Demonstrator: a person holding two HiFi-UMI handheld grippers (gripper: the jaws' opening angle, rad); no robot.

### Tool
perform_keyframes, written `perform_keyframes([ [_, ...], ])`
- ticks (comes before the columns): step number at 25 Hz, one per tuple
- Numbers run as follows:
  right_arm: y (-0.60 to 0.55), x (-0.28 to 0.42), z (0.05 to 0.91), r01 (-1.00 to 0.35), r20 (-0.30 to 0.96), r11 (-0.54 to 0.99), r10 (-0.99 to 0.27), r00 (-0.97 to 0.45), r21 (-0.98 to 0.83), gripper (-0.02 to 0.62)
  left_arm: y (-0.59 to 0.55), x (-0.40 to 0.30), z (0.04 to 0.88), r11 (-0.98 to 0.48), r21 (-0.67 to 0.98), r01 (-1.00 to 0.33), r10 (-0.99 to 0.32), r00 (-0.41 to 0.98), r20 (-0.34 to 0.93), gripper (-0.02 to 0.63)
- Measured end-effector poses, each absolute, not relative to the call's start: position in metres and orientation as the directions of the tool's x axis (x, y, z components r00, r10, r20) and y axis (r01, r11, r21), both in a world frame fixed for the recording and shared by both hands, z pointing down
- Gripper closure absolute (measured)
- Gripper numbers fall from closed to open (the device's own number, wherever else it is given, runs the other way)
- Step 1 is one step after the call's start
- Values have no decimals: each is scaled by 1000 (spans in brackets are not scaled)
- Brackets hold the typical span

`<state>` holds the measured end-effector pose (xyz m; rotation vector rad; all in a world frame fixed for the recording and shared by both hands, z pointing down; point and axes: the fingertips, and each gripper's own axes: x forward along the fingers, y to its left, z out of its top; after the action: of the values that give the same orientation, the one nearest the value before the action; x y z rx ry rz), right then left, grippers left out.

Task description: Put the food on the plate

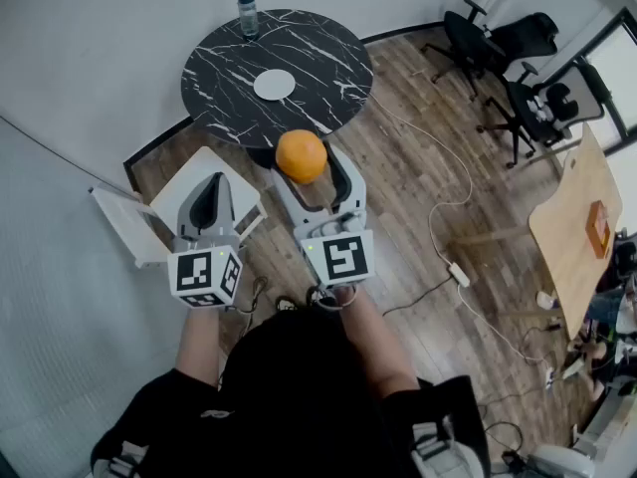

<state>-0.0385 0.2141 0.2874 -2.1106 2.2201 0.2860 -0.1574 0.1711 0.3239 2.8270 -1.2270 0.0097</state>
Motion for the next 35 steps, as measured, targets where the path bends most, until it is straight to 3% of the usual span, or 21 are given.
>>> perform_keyframes([
  [14, 219, -44, 287, -996, -190, 32, -981, -46, 78, 270, 164, -159, 339, -710, 57, -702, -699, 712, 64, 606],
  [22, 209, 0, 298, -999, -191, -3, -982, -5, 40, 270, 151, -126, 354, -729, 47, -683, -678, 730, 86, 606],
  [35, 122, 92, 292, -994, -187, 88, -977, -100, 67, 270, 71, -42, 345, -690, -8, -724, -718, 684, 130, 606],
])
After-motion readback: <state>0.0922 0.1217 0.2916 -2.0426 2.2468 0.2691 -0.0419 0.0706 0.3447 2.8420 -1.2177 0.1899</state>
